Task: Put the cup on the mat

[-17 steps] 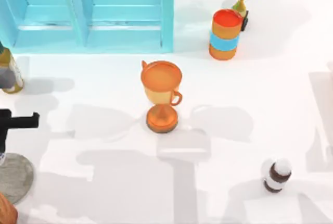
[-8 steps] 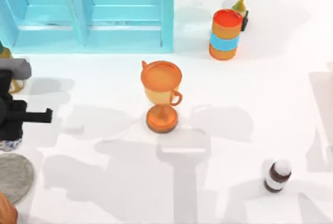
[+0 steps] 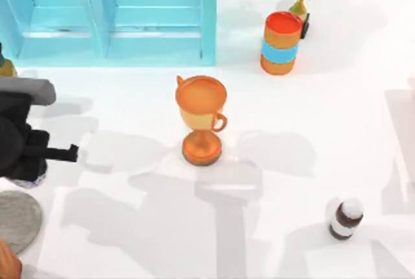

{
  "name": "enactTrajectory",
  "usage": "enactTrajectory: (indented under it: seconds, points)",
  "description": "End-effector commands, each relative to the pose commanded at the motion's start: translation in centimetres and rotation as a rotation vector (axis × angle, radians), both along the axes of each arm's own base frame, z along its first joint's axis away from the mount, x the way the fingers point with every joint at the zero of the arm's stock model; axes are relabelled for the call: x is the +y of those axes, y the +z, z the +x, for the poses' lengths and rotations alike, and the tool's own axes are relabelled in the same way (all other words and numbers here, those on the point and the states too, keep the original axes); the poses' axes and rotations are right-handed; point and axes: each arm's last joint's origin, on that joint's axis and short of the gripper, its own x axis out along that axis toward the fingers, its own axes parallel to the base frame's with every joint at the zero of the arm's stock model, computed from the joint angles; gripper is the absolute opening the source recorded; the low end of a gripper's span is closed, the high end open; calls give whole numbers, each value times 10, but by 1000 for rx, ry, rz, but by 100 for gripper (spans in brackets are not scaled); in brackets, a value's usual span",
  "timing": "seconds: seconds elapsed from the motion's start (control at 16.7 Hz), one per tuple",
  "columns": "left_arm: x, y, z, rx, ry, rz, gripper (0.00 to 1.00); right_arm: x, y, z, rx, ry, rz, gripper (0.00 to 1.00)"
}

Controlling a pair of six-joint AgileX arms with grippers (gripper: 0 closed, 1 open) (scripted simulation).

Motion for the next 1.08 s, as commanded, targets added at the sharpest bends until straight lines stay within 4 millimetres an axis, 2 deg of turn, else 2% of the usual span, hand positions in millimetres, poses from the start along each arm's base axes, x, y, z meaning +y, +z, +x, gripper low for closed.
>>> enactTrajectory:
  seconds: [0.3,0.54,0.84,1.08]
  points:
    - [9,-19,-2,59,58,20,0,0,0,0,0,0,0,100]
    - [28,-44,-3,179,190,80,0,0,0,0,0,0,0,100]
    - [29,-45,-3,189,199,84,0,0,0,0,0,0,0,100]
    - [29,-45,-3,189,199,84,30,0,0,0,0,0,0,100]
